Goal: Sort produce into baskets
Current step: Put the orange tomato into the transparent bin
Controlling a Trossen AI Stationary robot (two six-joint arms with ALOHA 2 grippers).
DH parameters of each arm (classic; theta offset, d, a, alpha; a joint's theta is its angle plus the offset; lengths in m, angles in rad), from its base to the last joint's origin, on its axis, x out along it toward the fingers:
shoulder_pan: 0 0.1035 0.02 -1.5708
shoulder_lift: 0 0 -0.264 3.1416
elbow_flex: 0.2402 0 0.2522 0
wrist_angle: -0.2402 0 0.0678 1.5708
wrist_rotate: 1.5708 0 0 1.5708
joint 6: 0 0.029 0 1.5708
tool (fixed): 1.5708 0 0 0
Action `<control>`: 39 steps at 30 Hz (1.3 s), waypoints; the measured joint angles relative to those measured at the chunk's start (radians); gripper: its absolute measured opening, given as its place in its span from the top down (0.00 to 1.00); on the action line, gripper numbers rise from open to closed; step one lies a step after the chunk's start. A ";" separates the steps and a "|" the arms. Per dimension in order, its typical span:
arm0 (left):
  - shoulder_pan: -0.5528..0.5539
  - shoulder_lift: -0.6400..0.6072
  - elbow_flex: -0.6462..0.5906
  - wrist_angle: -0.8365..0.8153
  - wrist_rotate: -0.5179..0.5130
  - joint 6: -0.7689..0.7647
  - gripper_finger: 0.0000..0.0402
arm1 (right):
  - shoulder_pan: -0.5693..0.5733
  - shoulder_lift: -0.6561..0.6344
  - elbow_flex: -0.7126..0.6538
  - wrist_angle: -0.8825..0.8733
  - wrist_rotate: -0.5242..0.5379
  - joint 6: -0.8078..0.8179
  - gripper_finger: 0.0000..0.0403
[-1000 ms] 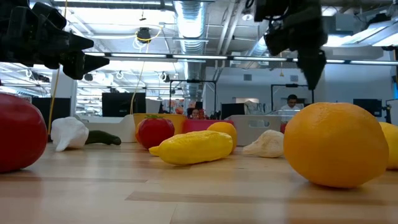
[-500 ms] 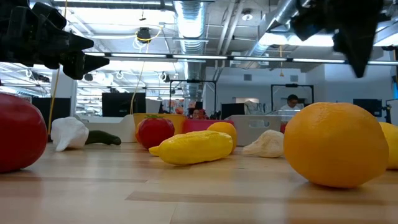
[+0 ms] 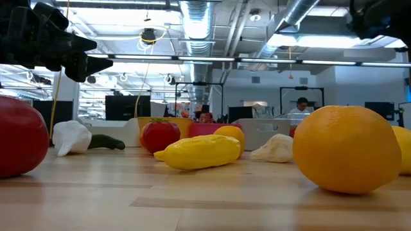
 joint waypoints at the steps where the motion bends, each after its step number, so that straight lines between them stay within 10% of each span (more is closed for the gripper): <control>1: 0.000 0.000 0.000 0.000 0.000 0.000 0.09 | 0.018 0.000 0.000 -0.002 0.017 0.051 0.05; 14: 0.000 0.000 0.000 0.000 0.000 0.000 0.09 | 0.233 0.004 -0.075 0.061 0.171 0.610 0.05; 39: 0.000 0.000 0.000 0.000 0.000 0.000 0.09 | 0.272 0.000 -0.377 0.392 0.249 0.698 0.05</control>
